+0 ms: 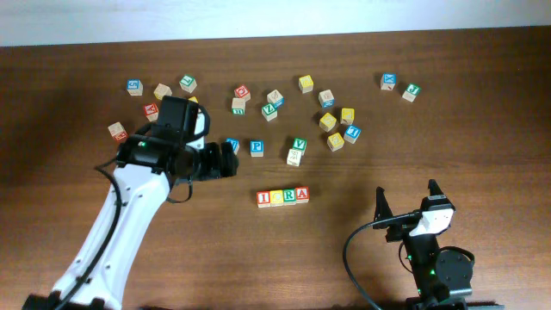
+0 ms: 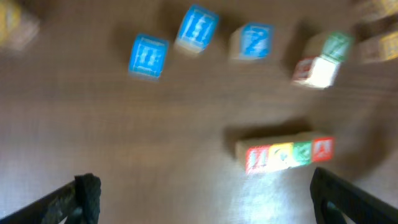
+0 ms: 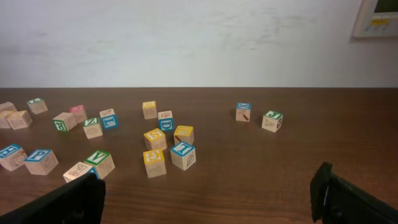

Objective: Spell out ICRA

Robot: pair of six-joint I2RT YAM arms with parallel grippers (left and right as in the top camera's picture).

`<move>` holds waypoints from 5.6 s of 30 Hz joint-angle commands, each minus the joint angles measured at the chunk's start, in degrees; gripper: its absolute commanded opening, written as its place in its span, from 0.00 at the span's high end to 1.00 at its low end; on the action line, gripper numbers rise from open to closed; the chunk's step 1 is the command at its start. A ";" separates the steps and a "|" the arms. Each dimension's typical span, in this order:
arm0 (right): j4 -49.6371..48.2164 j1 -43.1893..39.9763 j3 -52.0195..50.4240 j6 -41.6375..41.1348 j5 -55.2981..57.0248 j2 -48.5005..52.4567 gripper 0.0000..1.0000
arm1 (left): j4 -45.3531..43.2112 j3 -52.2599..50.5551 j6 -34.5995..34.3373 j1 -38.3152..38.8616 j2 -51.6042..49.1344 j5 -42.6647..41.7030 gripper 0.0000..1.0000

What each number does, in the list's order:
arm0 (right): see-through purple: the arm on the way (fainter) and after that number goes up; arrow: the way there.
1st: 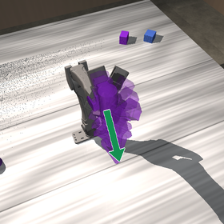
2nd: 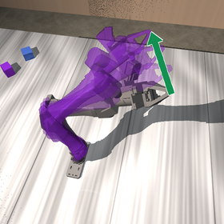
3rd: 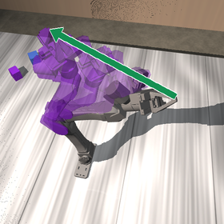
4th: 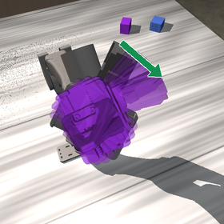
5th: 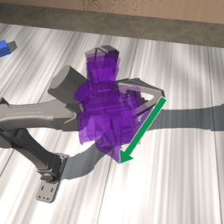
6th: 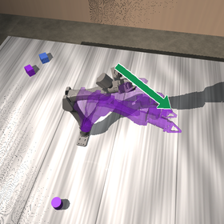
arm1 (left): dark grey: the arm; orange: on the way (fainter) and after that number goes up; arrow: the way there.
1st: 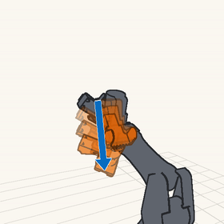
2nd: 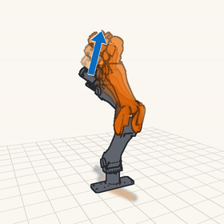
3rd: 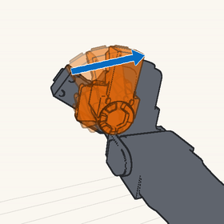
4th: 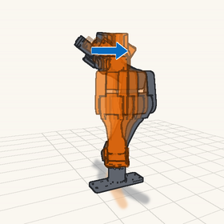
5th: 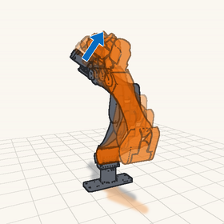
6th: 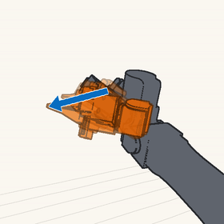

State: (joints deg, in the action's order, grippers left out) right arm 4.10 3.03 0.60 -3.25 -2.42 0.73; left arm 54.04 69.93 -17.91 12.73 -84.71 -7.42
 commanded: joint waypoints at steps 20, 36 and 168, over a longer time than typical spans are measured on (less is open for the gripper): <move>0.39 -0.44 -0.28 -0.61 0.52 -0.55 0.02 | 0.46 -23.61 17.84 -13.00 43.39 -2.25 0.01; 0.39 -0.44 -0.28 -0.61 0.52 -0.55 0.02 | -24.24 -51.30 25.51 -13.44 69.37 -4.76 0.01; 0.39 -0.44 -0.28 0.00 0.70 -0.55 0.02 | -49.44 -69.44 16.20 -14.53 84.41 10.21 0.01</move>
State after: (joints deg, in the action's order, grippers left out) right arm 4.10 3.03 0.62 -3.03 -2.20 0.58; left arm 4.73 0.95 -1.34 -2.04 -0.84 2.22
